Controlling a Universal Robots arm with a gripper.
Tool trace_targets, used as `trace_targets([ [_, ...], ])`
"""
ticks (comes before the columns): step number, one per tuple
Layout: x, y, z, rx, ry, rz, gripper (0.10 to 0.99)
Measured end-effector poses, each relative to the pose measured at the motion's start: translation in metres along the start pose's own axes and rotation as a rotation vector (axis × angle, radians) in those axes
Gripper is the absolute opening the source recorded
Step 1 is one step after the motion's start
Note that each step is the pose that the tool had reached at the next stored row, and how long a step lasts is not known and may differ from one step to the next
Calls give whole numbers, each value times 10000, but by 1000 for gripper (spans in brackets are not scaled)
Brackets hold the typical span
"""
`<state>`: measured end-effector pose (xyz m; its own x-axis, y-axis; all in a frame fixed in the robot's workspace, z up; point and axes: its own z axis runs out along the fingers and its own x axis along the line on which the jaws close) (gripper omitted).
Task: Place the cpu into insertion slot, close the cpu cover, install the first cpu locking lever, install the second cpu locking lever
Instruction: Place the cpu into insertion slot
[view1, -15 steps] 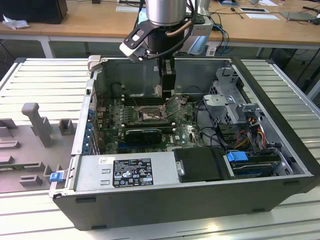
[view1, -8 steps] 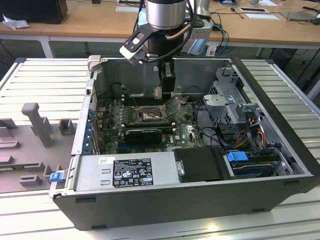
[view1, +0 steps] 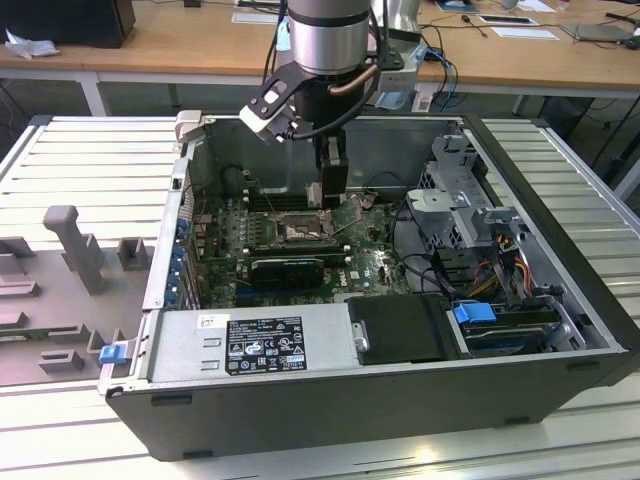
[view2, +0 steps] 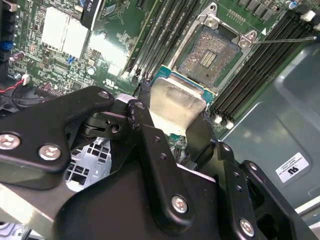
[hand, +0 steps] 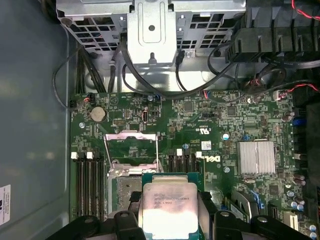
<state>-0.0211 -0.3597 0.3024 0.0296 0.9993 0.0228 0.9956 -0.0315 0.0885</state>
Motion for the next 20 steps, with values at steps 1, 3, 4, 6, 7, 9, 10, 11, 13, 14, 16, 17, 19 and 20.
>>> trace_targets([
  [1, 0, -1, 8, 1, 1, 0, 525],
  [3, 0, -2, 21, 3, 4, 0, 525],
  [4, -1, -4, 37, 3, 4, 1, 525],
  [6, -1, -5, 49, 4, 3, 1, 525],
  [7, -1, -5, 52, 5, 2, 0, 525],
  [9, -1, -6, 65, 5, 4, 1, 525],
  [10, -1, -6, 70, 4, 6, 1, 525],
  [11, -1, -7, 74, 4, 6, 1, 525],
  [13, -2, -9, 87, 4, 5, -1, 525],
  [14, -2, -12, 96, 5, 5, 0, 525],
  [16, 5, -21, 133, 5, 5, 0, 525],
  [17, 7, -23, 151, 4, 6, -1, 525],
  [19, 6, -28, 180, 4, 6, 0, 525],
  [20, 6, -28, 185, 4, 6, 0, 525],
])
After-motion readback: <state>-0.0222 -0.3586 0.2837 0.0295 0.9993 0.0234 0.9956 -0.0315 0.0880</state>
